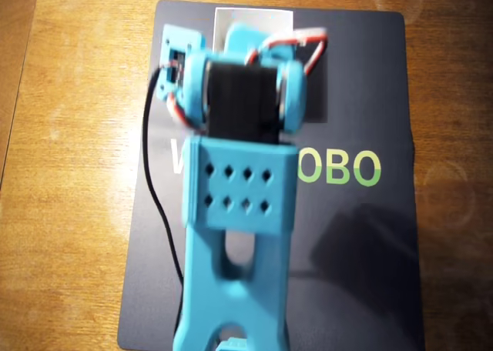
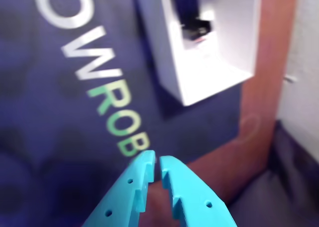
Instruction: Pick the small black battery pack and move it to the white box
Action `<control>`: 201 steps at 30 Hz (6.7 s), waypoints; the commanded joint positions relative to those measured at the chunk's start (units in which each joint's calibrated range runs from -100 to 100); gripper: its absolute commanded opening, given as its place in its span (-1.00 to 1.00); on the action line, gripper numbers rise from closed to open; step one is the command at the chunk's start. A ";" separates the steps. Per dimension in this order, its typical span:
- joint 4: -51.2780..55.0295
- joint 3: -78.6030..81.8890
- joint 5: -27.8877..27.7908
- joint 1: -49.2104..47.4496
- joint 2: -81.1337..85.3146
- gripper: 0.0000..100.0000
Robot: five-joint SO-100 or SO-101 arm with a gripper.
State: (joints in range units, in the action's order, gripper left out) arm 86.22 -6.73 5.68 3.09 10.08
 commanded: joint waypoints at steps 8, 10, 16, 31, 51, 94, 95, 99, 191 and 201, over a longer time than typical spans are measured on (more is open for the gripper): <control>-21.36 43.42 -5.59 -2.80 30.91 -0.98; -23.38 51.49 -7.17 -3.15 37.48 -0.98; -24.08 72.99 -12.55 -5.14 57.47 -0.97; -16.81 84.41 -12.93 -5.26 78.08 -0.26; -9.44 91.31 -13.36 -5.38 89.21 -0.91; -11.90 98.38 -13.31 -5.26 89.21 -0.99; -11.90 98.38 -13.31 -5.26 89.21 -0.99; -11.90 98.38 -13.31 -5.26 89.21 -0.99; -11.90 98.38 -13.31 -5.26 89.21 -0.99; -11.90 98.38 -13.31 -5.26 89.21 -0.99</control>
State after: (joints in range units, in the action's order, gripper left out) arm 74.18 91.45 -7.51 -1.73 99.24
